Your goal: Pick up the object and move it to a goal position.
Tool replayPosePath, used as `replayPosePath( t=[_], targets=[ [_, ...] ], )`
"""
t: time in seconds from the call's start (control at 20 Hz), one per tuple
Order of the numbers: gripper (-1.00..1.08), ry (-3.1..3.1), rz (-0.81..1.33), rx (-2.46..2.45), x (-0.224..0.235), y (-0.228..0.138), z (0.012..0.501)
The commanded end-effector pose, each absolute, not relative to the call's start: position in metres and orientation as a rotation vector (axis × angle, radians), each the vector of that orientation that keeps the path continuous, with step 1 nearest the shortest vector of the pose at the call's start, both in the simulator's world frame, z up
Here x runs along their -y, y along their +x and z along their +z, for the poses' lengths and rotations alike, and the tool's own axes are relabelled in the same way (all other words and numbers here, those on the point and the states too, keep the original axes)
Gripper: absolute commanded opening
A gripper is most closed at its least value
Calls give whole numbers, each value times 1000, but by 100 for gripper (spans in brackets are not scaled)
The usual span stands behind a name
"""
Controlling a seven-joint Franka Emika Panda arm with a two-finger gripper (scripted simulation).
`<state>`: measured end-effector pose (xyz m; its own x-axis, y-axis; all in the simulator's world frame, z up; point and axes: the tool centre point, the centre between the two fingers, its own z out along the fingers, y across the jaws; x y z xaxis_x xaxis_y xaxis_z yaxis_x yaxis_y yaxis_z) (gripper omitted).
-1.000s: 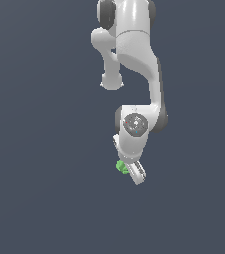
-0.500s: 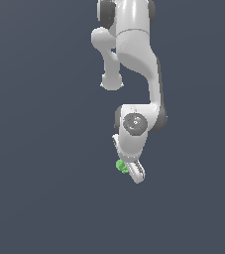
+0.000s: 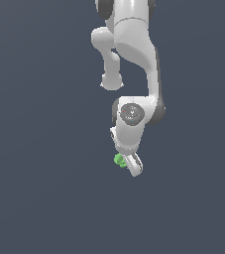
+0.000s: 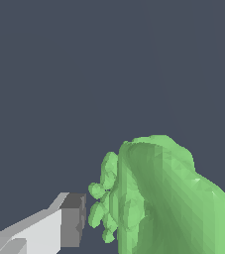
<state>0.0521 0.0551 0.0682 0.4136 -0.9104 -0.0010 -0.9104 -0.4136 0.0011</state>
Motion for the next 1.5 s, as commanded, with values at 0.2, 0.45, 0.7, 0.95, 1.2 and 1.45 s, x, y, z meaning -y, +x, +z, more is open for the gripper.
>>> replayPosePath(
  t=[0.2, 0.45, 0.7, 0.95, 1.2, 1.45],
  targets=[
    [-100, 2642, -2, 1702, -42, 24, 96],
    [-100, 2643, -3, 1702, -28, -4, 125],
    [-100, 2643, -4, 1703, -14, -34, 154],
    [-100, 2644, -5, 1703, 0, -63, 184],
    [-100, 2644, -4, 1702, 15, -91, 214],
    [-100, 2643, -3, 1702, 27, -113, 239]
  ],
)
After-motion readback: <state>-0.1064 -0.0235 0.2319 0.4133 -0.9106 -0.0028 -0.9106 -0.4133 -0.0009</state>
